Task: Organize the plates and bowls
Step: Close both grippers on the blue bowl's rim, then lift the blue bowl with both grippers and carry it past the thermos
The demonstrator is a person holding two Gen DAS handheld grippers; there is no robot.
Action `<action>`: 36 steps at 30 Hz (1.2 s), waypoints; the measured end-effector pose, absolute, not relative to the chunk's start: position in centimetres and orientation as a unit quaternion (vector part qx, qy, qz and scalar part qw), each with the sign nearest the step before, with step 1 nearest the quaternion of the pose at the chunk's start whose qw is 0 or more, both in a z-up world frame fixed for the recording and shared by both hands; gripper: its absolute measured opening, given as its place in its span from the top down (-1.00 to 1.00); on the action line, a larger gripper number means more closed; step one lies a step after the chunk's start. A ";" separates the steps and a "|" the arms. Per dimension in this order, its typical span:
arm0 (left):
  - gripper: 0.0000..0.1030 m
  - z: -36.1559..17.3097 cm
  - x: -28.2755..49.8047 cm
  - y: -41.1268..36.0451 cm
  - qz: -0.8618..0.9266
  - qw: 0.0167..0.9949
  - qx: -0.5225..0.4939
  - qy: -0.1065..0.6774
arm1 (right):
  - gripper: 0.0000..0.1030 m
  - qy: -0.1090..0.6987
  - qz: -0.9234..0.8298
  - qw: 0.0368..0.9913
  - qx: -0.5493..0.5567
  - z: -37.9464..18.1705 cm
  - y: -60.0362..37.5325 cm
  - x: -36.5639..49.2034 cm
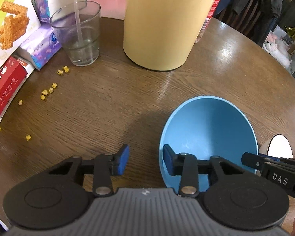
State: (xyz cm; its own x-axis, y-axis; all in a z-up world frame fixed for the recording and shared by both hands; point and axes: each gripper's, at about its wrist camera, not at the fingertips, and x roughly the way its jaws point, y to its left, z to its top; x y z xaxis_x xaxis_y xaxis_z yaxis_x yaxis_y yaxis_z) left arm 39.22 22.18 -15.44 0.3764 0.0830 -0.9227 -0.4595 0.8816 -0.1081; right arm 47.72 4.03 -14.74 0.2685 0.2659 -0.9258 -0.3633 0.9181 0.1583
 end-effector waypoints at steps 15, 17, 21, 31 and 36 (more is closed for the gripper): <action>0.85 -15.6 39.6 21.7 0.145 0.809 -0.190 0.537 | 0.90 0.585 0.200 0.786 -0.013 -15.3 4.0 48.1; 0.88 -15.5 39.6 21.6 0.143 0.810 -0.189 0.537 | 0.90 0.584 0.199 0.787 -0.013 -15.3 4.0 48.1; 0.88 -15.4 39.5 21.5 0.141 0.811 -0.187 0.535 | 0.90 0.583 0.199 0.788 -0.016 -15.3 4.1 48.1; 0.87 -15.2 39.5 21.5 0.141 0.813 -0.186 0.533 | 0.90 0.579 0.198 0.791 -0.016 -15.0 4.1 47.9; 0.88 -15.0 39.5 21.3 0.141 0.815 -0.184 0.532 | 0.90 0.576 0.198 0.793 -0.013 -14.7 3.8 47.7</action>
State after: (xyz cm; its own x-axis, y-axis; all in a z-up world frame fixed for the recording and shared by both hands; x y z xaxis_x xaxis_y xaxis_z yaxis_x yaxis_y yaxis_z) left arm 39.50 21.32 -15.04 0.3951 0.0336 -0.9180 -0.4251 0.8926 -0.1503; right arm 47.69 3.83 -14.70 0.2572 0.2987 -0.9190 -0.3297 0.9211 0.2071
